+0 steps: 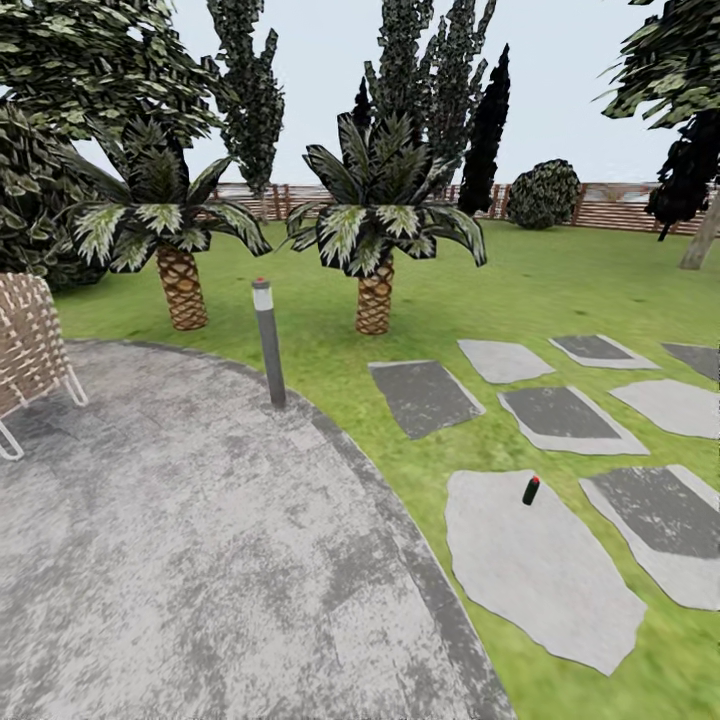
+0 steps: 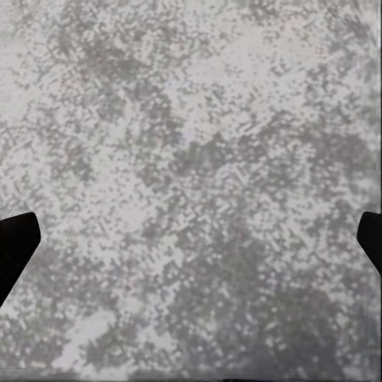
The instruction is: Pick up the pesticide atomizer in the garden and spray insectifuge to fully cover both potted plants in the garden.
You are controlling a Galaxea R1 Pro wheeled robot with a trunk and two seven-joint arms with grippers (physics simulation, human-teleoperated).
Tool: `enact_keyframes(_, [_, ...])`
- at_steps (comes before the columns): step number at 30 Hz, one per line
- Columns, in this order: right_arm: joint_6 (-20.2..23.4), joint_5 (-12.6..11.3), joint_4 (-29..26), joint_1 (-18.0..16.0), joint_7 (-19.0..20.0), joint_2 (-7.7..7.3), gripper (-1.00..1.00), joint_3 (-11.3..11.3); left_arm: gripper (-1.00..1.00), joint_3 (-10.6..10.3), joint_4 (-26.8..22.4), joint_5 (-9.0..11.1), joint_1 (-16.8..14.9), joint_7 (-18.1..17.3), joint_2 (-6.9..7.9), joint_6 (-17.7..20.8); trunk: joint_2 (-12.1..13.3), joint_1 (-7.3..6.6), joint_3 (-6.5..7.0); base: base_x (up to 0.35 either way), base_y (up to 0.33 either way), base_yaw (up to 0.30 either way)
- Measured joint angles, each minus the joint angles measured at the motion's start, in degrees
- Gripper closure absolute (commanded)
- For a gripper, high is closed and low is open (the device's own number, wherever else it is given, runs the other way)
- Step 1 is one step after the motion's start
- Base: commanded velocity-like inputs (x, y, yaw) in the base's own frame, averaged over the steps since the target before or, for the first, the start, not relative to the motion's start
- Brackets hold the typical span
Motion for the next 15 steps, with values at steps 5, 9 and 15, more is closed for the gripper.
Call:
enact_keyframes(5, [0.0, 0.0, 0.0, 0.0, 0.0, 0.00, -1.00, 0.0, -1.00, 0.0, 0.0, 0.0, 0.0, 0.0, 0.06, 0.0, 0.0, 0.00, -0.45, 0.012, -0.277, 0.000])
enact_keyframes(9, [0.0, 0.0, -0.1, 0.0, 0.0, 0.00, -1.00, -0.1, -1.00, 0.1, 0.0, 0.0, 0.0, 0.0, 0.08, 0.0, 0.0, -0.01, -0.82, 0.072, -0.277, 0.000])
enact_keyframes(15, [0.0, 0.0, -0.1, 0.0, 0.0, 0.00, -1.00, -0.1, -1.00, 0.1, 0.0, 0.0, 0.0, 0.0, 0.08, 0.0, 0.0, -0.01, -1.36, 0.086, -0.276, 0.000])
